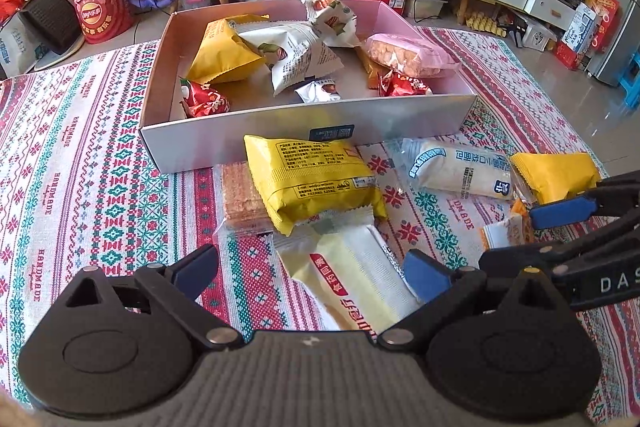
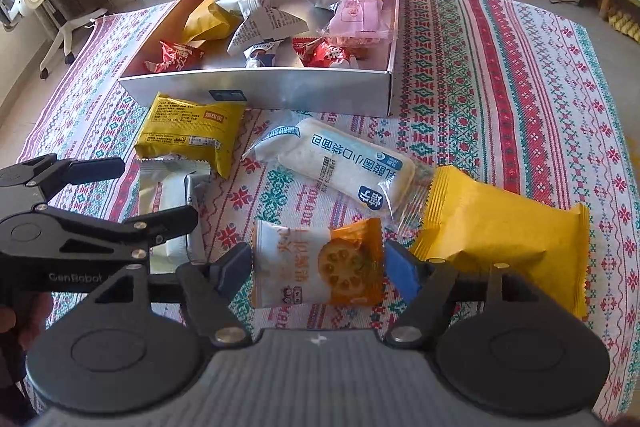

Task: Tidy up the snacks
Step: 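Grasp the white red-lettered packet with the left tool while the right tool grasps the lotus biscuit packet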

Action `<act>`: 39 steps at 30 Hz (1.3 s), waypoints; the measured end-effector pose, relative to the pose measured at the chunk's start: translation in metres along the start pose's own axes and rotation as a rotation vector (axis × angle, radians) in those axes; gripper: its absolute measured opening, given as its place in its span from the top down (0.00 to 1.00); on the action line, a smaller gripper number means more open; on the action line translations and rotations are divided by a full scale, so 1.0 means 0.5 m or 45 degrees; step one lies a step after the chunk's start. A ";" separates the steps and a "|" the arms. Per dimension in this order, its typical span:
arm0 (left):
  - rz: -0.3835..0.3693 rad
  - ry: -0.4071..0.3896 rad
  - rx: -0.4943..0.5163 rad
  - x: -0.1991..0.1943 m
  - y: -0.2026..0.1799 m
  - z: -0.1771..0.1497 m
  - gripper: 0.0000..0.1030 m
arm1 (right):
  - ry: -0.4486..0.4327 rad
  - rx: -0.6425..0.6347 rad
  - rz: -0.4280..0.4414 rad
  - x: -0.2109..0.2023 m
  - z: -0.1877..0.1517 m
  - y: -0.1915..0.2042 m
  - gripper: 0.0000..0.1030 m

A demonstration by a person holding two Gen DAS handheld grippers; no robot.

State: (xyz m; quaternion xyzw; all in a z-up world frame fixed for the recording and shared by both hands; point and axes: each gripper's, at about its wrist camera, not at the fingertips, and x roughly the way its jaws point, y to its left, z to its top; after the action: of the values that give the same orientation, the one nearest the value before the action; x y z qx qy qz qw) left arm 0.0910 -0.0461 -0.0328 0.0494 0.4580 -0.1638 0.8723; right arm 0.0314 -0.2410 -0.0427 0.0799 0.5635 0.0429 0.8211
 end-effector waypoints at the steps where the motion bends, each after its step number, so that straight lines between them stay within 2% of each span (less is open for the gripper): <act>1: 0.001 -0.002 0.002 0.002 -0.002 -0.001 0.01 | 0.007 -0.008 0.004 0.001 -0.003 0.000 0.31; 8: 0.001 0.004 0.046 0.018 -0.018 -0.024 0.06 | 0.040 -0.073 -0.017 0.018 -0.018 0.017 0.26; 13: -0.022 -0.007 0.090 0.004 -0.013 -0.027 0.21 | 0.031 -0.096 -0.042 0.018 -0.030 0.025 0.26; 19: -0.032 -0.012 0.113 -0.007 -0.016 -0.033 0.32 | 0.010 -0.130 -0.084 0.023 -0.036 0.033 0.26; 27: -0.032 -0.011 0.111 -0.016 -0.019 -0.036 0.46 | -0.018 -0.172 -0.097 0.021 -0.034 0.048 0.42; 30: -0.019 -0.015 0.131 -0.020 -0.022 -0.037 0.47 | -0.019 -0.173 -0.095 0.021 -0.031 0.049 0.45; 39: -0.022 -0.012 0.124 -0.031 -0.016 -0.035 0.48 | -0.020 -0.156 -0.056 0.014 -0.027 0.050 0.46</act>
State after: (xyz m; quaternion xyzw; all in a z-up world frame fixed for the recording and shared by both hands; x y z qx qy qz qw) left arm 0.0666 -0.0459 -0.0298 0.0871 0.4456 -0.1936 0.8697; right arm 0.0219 -0.2142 -0.0491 0.0173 0.5549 0.0585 0.8297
